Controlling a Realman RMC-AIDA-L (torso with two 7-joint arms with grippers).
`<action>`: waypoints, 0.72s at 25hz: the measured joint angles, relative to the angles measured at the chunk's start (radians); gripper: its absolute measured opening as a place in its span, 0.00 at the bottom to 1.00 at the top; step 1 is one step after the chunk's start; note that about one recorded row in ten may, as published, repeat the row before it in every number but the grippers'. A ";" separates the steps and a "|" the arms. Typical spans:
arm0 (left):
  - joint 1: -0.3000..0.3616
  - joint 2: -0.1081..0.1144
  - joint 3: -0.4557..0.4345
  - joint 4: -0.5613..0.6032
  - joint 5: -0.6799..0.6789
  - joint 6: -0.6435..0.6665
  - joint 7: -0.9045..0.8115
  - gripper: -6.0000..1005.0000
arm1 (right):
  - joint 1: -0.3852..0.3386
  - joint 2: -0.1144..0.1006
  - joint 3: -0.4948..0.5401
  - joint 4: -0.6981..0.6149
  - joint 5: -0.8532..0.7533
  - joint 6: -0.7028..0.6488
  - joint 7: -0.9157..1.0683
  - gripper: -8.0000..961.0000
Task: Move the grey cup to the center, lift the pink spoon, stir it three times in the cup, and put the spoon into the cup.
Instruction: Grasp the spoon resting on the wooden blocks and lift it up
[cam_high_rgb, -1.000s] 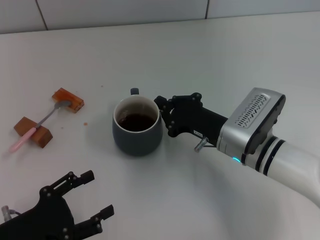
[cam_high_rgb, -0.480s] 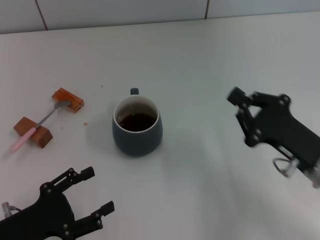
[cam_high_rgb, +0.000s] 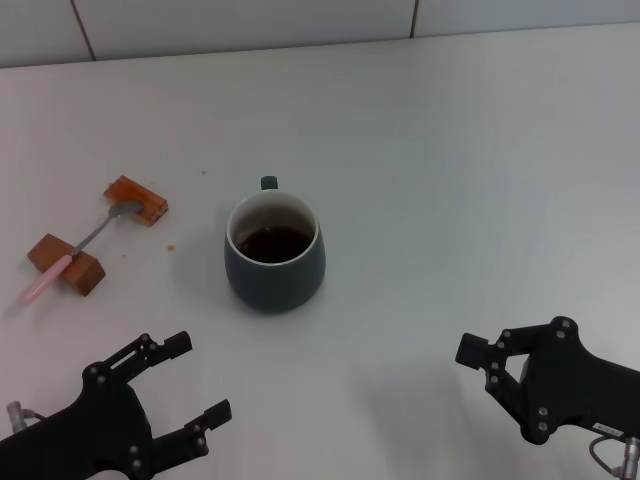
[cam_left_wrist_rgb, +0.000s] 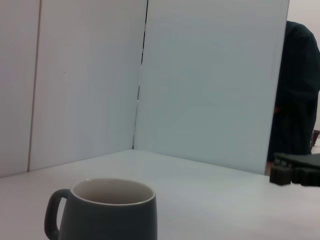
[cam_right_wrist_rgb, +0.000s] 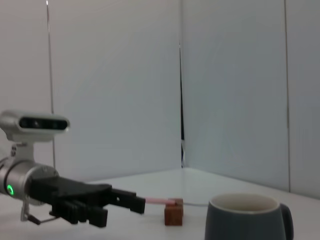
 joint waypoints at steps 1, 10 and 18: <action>0.000 0.000 0.000 0.000 0.000 0.000 0.000 0.84 | 0.000 0.000 0.000 0.000 0.000 0.000 0.000 0.05; 0.004 0.001 0.000 -0.001 0.000 0.005 0.000 0.84 | -0.009 0.003 -0.013 0.001 -0.026 0.069 -0.002 0.05; 0.000 0.000 0.000 -0.008 0.000 0.006 -0.002 0.84 | -0.004 0.005 -0.054 0.001 -0.030 0.087 0.022 0.12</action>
